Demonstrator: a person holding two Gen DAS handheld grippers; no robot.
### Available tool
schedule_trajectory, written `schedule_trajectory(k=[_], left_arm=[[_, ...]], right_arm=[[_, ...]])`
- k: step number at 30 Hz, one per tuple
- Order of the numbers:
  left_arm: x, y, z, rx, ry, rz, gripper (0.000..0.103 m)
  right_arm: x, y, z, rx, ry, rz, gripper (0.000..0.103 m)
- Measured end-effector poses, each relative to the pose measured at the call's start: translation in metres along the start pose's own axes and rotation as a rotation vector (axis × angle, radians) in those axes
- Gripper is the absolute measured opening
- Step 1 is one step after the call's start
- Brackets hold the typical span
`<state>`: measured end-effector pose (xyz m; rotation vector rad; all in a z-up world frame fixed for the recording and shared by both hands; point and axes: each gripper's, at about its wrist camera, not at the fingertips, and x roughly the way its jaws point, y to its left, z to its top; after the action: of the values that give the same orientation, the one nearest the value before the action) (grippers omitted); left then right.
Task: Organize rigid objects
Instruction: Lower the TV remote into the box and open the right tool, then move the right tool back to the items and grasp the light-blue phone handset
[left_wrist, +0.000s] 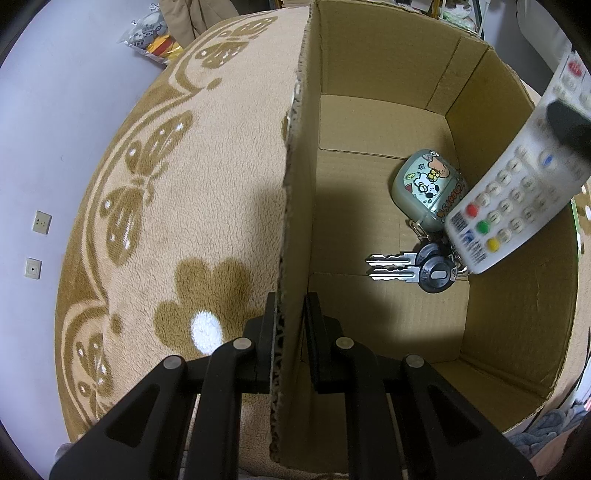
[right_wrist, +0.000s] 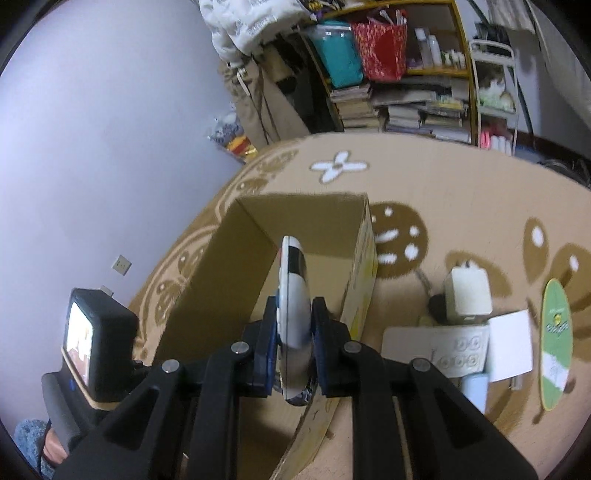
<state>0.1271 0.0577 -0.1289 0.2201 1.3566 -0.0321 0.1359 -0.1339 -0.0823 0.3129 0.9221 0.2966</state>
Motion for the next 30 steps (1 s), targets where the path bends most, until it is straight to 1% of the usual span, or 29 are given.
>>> schedule_trajectory(k=[4,8,13,14,15,16,17,18,20,24,30], left_arm=[[0.000,0.000,0.000,0.003,-0.002,0.003,0.012],[0.000,-0.001,-0.001,0.004,-0.002,0.003,0.012],[0.001,0.000,0.000,0.002,-0.001,0.003,0.012],[0.001,0.000,0.000,0.002,-0.001,0.001,0.013],[0.000,0.000,0.000,0.003,-0.003,0.002,0.012],[0.000,-0.001,0.000,0.005,-0.003,0.006,0.012],[0.000,-0.001,0.000,0.005,-0.004,0.006,0.012],[0.000,-0.001,0.000,0.005,-0.003,0.006,0.012],[0.000,-0.001,0.000,0.004,-0.003,0.005,0.012],[0.000,-0.001,-0.001,0.006,-0.003,0.007,0.012],[0.000,-0.002,-0.002,0.007,-0.004,0.008,0.013]], right_arm=[[0.007,0.000,-0.004,-0.021,0.013,-0.011,0.019],[0.007,0.005,-0.006,-0.063,-0.009,-0.033,0.019],[0.000,0.003,-0.002,-0.057,-0.013,-0.034,0.020],[-0.003,0.003,-0.001,-0.060,-0.018,-0.046,0.024],[-0.006,0.002,0.000,-0.062,-0.022,-0.035,0.030],[-0.009,0.001,0.001,-0.059,-0.027,-0.043,0.038],[-0.012,0.000,0.002,-0.055,-0.037,-0.064,0.057],[-0.017,-0.002,0.002,-0.049,-0.055,-0.087,0.070],[-0.023,-0.008,0.003,-0.042,-0.060,-0.101,0.077],[-0.028,-0.024,0.001,0.000,-0.025,-0.138,0.090],[-0.031,-0.055,-0.011,0.063,-0.001,-0.188,0.091]])
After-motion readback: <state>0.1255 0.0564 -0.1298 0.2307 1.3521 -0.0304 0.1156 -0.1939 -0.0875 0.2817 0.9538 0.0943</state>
